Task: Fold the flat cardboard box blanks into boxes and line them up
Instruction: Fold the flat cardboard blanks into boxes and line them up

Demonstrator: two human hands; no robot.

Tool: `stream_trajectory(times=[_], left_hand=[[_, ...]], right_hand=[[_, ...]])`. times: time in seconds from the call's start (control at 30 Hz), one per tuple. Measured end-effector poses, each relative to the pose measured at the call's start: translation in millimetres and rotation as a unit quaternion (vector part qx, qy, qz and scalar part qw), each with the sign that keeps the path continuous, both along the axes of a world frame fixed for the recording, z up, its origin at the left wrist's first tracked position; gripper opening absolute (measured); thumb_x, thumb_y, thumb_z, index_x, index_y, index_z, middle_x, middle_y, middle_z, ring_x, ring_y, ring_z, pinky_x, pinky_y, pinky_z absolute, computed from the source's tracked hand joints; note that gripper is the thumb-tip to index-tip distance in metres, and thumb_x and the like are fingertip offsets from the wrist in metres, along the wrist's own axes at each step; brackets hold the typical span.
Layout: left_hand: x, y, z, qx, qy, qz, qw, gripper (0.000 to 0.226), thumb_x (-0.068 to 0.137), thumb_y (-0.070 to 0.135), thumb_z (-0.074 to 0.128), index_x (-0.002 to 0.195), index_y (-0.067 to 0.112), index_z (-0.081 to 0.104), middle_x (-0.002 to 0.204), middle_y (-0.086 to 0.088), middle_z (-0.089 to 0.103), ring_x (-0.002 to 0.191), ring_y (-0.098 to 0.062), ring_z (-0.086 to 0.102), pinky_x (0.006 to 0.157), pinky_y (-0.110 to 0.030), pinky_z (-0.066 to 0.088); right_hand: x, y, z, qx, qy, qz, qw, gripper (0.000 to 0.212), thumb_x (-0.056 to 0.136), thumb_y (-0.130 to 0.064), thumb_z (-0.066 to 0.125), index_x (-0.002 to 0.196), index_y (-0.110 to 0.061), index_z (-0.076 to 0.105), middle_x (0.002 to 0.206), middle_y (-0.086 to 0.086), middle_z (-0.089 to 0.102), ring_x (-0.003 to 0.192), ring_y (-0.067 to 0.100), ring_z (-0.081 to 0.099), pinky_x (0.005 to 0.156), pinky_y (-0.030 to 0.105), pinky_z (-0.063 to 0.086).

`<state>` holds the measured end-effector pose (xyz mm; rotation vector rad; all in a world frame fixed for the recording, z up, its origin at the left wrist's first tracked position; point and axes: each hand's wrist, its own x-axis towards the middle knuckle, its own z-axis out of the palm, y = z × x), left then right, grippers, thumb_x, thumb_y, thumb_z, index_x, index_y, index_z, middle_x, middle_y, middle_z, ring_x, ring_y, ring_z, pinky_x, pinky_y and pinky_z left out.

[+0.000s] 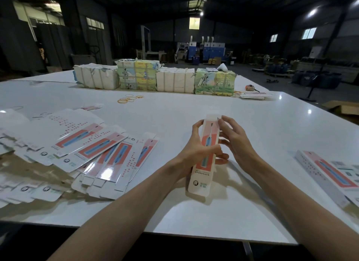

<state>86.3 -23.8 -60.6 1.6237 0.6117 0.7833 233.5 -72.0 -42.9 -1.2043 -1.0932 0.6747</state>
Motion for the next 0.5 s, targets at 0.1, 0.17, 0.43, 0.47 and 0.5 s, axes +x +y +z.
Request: stream_trajectory(times=[0.1,0.17,0.43,0.47,0.5], left_hand=[[1.1,0.9,-0.6,0.026,0.015,0.003,1.0,0.091,0.091,0.019,0.081,0.146,0.053,0.017,0.121,0.007,0.054,0.1,-0.021,0.07,0.064,-0.015,0.058],[1.1,0.9,-1.7,0.027,0.016,-0.007,0.999,0.093,0.09,0.019,0.082,0.147,0.052,0.017,0.119,0.008,0.055,0.097,-0.02,0.072,0.064,-0.016,0.058],[1.5,-0.4,-3.9,0.018,0.006,-0.035,0.999,0.094,0.084,0.021,0.084,0.147,0.051,0.02,0.122,-0.004,0.061,0.098,-0.017,0.077,0.073,-0.03,0.064],[1.1,-0.6,-3.6,0.022,0.008,-0.033,0.999,0.094,0.085,0.021,0.084,0.146,0.052,0.02,0.123,-0.005,0.06,0.097,-0.018,0.077,0.074,-0.03,0.065],[0.4,-0.6,-2.9,0.026,0.012,-0.031,0.999,0.093,0.086,0.021,0.084,0.146,0.052,0.02,0.124,-0.006,0.059,0.096,-0.021,0.078,0.075,-0.032,0.066]], right_hand=[[0.8,0.9,0.0,0.01,-0.005,-0.008,1.0,0.045,0.099,-0.052,0.06,0.137,-0.028,0.059,0.115,-0.004,0.075,0.106,0.018,0.075,0.085,0.034,0.063],[2.4,1.0,-0.7,0.017,-0.016,-0.016,1.0,0.036,0.103,-0.043,0.06,0.137,-0.03,0.058,0.114,-0.005,0.074,0.104,0.015,0.075,0.083,0.034,0.064],[5.7,-4.9,1.0,0.048,-0.067,-0.006,0.997,0.023,0.107,-0.033,0.058,0.129,-0.026,0.06,0.103,-0.008,0.075,0.099,0.025,0.076,0.079,0.037,0.065],[5.7,-5.4,1.2,0.048,-0.064,0.003,0.997,0.02,0.108,-0.031,0.057,0.126,-0.024,0.061,0.101,-0.004,0.074,0.099,0.028,0.076,0.08,0.039,0.065],[5.5,-5.6,1.7,0.046,-0.052,0.013,0.997,0.018,0.108,-0.029,0.057,0.124,-0.022,0.062,0.102,0.0,0.074,0.099,0.03,0.075,0.081,0.041,0.065]])
